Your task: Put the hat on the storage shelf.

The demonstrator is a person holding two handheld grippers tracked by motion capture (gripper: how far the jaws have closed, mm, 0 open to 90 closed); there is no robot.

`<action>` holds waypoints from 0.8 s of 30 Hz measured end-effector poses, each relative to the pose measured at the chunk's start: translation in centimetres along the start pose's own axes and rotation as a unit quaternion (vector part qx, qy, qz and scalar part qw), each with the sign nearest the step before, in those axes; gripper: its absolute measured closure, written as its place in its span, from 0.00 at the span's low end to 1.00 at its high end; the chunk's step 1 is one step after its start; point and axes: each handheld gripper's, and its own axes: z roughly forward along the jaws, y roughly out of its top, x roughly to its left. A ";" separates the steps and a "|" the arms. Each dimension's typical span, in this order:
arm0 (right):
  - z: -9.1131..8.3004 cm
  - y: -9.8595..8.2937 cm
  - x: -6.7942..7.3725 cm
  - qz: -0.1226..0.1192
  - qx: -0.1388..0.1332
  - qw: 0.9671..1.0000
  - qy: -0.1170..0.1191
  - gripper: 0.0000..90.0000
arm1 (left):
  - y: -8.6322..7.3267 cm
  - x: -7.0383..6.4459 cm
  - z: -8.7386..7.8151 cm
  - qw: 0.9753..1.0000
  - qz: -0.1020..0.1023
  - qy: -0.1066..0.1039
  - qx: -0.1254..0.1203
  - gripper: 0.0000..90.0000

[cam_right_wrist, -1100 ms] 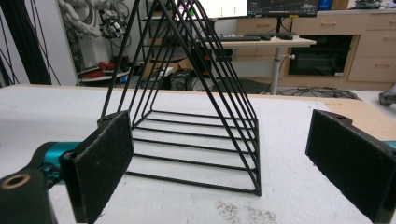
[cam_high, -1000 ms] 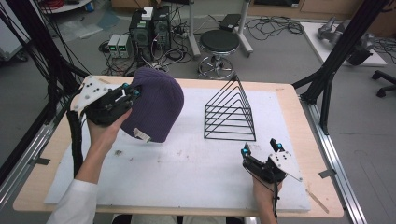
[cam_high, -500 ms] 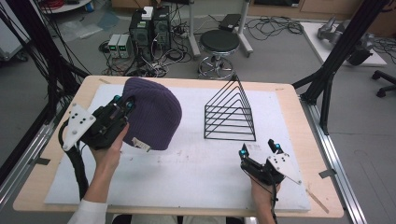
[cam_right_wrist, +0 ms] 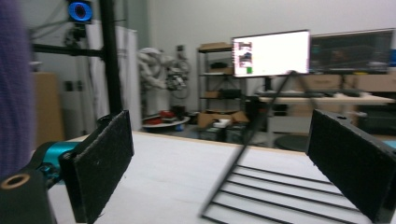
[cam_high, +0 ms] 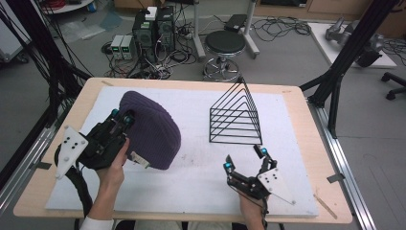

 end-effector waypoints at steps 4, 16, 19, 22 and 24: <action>0.7 -0.1 2.4 -0.007 -0.001 0.999 0.048 0.08 | -0.1 0.0 -0.1 1.000 0.000 0.003 -0.001 0.89; 3.0 0.5 5.4 0.004 -0.014 0.994 0.105 0.08 | -0.9 -0.8 0.8 1.000 -0.016 0.005 0.002 0.89; 3.4 0.3 6.0 0.003 -0.006 0.993 0.117 0.08 | -1.1 -1.1 1.1 1.000 -0.019 0.001 0.000 0.89; 4.1 0.1 6.8 0.003 -0.001 0.991 0.134 0.08 | -1.1 -1.2 1.4 1.000 -0.021 -0.002 0.000 0.89; 4.7 0.0 7.3 0.007 0.002 0.989 0.146 0.08 | -1.2 -1.3 1.5 1.000 -0.025 -0.008 -0.002 0.89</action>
